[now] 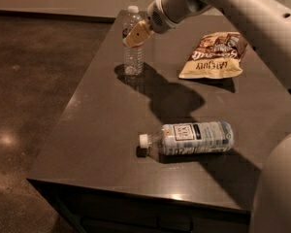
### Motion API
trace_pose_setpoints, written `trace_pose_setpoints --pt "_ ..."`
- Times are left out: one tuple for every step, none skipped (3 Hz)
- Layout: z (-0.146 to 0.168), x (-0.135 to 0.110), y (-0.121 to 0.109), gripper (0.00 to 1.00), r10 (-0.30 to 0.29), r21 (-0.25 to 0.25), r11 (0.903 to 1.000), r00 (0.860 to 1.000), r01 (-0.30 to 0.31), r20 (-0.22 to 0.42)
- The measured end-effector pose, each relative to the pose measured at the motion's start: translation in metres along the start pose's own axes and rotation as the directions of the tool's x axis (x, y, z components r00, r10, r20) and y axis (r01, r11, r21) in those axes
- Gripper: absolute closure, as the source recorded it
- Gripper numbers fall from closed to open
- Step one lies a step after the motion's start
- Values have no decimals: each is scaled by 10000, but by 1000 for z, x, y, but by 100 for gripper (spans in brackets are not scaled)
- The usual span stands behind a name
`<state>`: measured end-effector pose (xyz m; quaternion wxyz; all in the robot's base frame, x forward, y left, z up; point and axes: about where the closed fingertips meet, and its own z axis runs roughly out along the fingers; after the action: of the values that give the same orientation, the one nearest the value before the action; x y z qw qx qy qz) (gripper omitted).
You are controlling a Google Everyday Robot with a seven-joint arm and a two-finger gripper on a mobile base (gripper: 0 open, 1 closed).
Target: Knock water bottle over
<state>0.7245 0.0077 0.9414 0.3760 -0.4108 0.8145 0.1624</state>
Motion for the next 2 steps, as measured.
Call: trace_pose_setpoints --pt "-3 -3 1 64 44 -141 9999 9999 -43 119" --pt "-19 -2 3 86 -108 -165 9998 9999 109 56"
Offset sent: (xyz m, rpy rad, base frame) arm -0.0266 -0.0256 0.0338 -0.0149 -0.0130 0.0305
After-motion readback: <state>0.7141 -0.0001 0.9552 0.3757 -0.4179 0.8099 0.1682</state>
